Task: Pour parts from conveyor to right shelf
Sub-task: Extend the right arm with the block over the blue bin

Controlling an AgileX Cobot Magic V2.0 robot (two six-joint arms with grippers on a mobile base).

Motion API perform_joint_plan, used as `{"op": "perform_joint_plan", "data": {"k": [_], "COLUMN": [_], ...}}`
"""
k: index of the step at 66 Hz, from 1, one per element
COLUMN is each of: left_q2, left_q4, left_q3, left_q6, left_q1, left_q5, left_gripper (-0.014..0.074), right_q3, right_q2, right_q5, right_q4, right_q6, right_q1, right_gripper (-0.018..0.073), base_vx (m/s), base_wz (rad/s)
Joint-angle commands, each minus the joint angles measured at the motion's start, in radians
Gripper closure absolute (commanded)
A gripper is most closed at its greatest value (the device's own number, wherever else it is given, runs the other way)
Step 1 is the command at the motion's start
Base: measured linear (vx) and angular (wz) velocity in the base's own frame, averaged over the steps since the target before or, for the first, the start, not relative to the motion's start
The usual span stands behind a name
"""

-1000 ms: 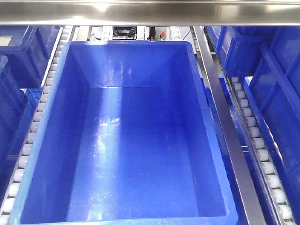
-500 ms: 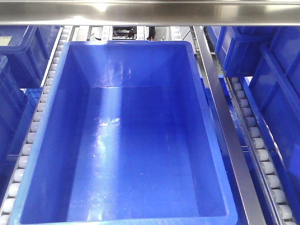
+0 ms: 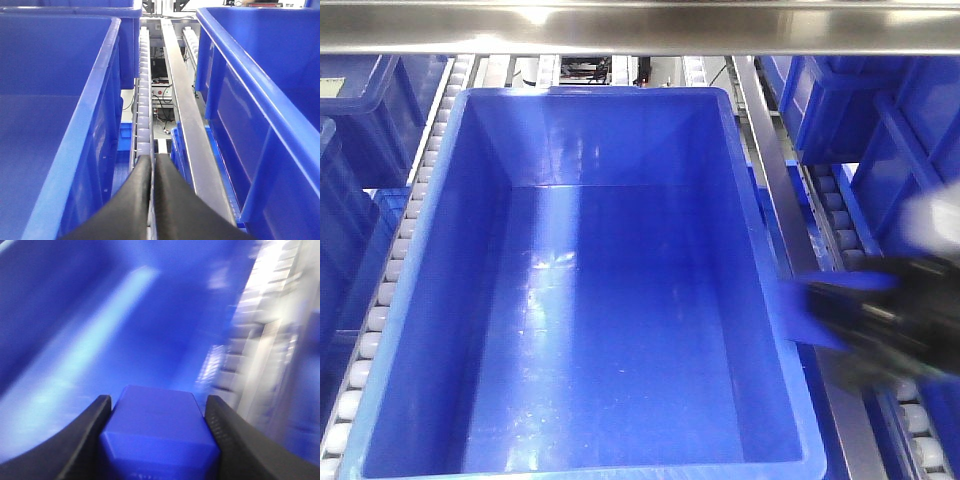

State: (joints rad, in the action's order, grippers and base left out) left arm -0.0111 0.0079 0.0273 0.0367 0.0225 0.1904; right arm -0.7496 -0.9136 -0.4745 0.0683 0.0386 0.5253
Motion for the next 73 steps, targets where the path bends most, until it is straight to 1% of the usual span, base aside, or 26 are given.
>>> {"op": "perform_joint_plan", "data": {"k": [1, 14, 20, 26, 38, 46, 55, 73], "left_q2": [-0.012, -0.012, -0.012, -0.012, -0.012, -0.012, -0.012, -0.012], "left_q4": [-0.008, -0.008, -0.008, -0.008, -0.008, -0.008, -0.008, -0.008], "left_q3": [-0.019, -0.019, -0.019, -0.019, -0.019, -0.019, -0.019, -0.019], "left_q6": [0.008, 0.008, 0.008, 0.008, 0.008, 0.008, 0.008, 0.008], "left_q1": [0.003, 0.003, 0.003, 0.003, 0.003, 0.003, 0.003, 0.003], "left_q5": [-0.072, -0.072, -0.072, -0.072, -0.072, -0.072, -0.072, -0.072], "left_gripper": [0.0603, 0.0603, 0.0603, 0.0603, 0.0603, 0.0603, 0.0603, 0.0603], "right_q3": [-0.102, -0.259, -0.336, -0.426, -0.611, -0.721, -0.816, -0.919], "right_q2": [-0.116, -0.384, -0.491, -0.593, -0.783, -0.874, -0.966, -1.101], "right_q5": [0.087, 0.083, 0.061, -0.004, -0.161, -0.236, -0.282, -0.380], "right_q4": [-0.013, 0.002, 0.007, 0.022, 0.036, 0.033, 0.032, 0.024], "right_q6": [-0.023, -0.025, -0.029, -0.050, -0.047, -0.048, -0.069, -0.071], "right_q1": [0.038, 0.092, 0.102, 0.102, 0.102, 0.102, 0.102, 0.102], "right_gripper": [0.0561, 0.0561, 0.0561, 0.0561, 0.0561, 0.0561, 0.0561, 0.0559], "base_vx": [0.00, 0.00, 0.00, 0.00, 0.00, 0.00, 0.00, 0.00], "base_wz": [0.00, 0.00, 0.00, 0.00, 0.00, 0.00, 0.00, 0.00]}}
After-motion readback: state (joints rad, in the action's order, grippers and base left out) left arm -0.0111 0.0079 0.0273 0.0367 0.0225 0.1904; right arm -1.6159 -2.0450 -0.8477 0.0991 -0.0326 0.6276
